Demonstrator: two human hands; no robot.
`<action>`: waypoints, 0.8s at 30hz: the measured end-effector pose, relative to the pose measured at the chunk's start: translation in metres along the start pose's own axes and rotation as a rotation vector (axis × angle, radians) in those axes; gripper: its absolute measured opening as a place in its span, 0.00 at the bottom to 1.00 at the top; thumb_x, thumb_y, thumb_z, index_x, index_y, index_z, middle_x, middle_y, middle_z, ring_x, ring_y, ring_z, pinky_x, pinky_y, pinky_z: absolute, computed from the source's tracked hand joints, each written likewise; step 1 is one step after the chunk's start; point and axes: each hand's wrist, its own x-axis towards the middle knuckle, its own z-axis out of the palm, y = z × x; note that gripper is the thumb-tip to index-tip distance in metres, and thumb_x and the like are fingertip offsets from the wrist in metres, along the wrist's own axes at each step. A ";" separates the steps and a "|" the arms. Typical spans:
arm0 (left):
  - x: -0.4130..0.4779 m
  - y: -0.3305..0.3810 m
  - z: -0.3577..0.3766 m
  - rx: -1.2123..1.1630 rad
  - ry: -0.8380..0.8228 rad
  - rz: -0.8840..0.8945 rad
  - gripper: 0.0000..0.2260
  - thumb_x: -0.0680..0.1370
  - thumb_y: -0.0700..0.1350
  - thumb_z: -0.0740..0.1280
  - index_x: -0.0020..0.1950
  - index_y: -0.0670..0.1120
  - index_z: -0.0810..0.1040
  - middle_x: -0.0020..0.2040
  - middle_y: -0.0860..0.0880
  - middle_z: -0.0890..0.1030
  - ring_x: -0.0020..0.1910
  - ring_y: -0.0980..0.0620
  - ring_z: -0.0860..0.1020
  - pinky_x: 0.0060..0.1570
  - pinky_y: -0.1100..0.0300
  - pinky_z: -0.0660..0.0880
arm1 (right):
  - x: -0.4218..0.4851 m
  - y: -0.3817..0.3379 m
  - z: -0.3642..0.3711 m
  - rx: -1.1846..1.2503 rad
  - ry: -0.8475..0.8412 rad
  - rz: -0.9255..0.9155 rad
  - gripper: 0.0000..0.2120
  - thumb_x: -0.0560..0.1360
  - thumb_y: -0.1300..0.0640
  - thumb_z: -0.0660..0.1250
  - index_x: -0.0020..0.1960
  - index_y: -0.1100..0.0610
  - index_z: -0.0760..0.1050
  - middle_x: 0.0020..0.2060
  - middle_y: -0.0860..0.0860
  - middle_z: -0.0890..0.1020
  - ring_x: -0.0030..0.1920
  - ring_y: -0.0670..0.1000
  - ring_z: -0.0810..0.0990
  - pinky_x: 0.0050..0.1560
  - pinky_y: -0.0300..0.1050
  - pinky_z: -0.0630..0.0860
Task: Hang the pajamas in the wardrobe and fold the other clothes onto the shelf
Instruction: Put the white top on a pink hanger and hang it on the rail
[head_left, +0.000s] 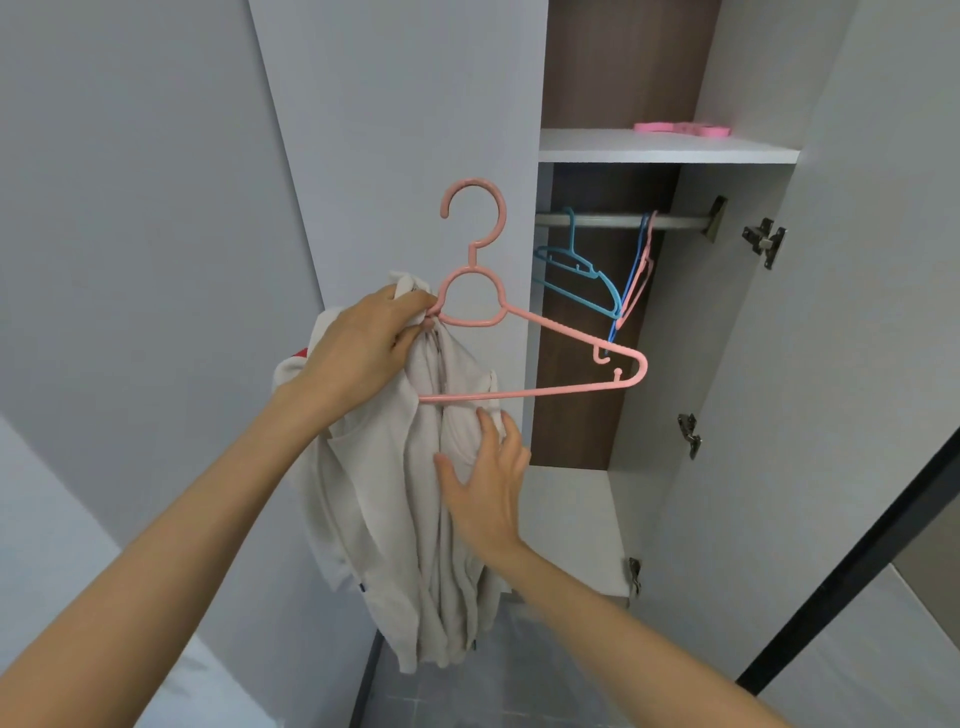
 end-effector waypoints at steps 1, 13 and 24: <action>0.000 0.001 -0.001 -0.008 0.004 -0.004 0.09 0.81 0.43 0.57 0.57 0.45 0.75 0.42 0.52 0.69 0.41 0.51 0.67 0.38 0.59 0.59 | 0.006 -0.002 0.001 -0.027 0.006 0.009 0.33 0.76 0.45 0.65 0.75 0.50 0.55 0.74 0.50 0.54 0.70 0.51 0.54 0.70 0.48 0.59; -0.002 -0.009 0.006 -0.143 0.023 -0.060 0.09 0.81 0.47 0.58 0.55 0.47 0.75 0.39 0.53 0.68 0.38 0.53 0.66 0.38 0.58 0.60 | 0.034 0.030 -0.037 -0.163 0.201 -0.057 0.24 0.70 0.68 0.70 0.63 0.51 0.77 0.65 0.54 0.68 0.58 0.55 0.67 0.52 0.41 0.65; -0.025 -0.033 0.026 -0.277 -0.112 -0.028 0.07 0.81 0.46 0.60 0.54 0.49 0.77 0.39 0.59 0.72 0.40 0.64 0.70 0.38 0.62 0.66 | 0.068 0.058 -0.130 0.237 -0.193 0.072 0.07 0.72 0.62 0.73 0.45 0.66 0.82 0.37 0.59 0.82 0.41 0.49 0.76 0.45 0.47 0.72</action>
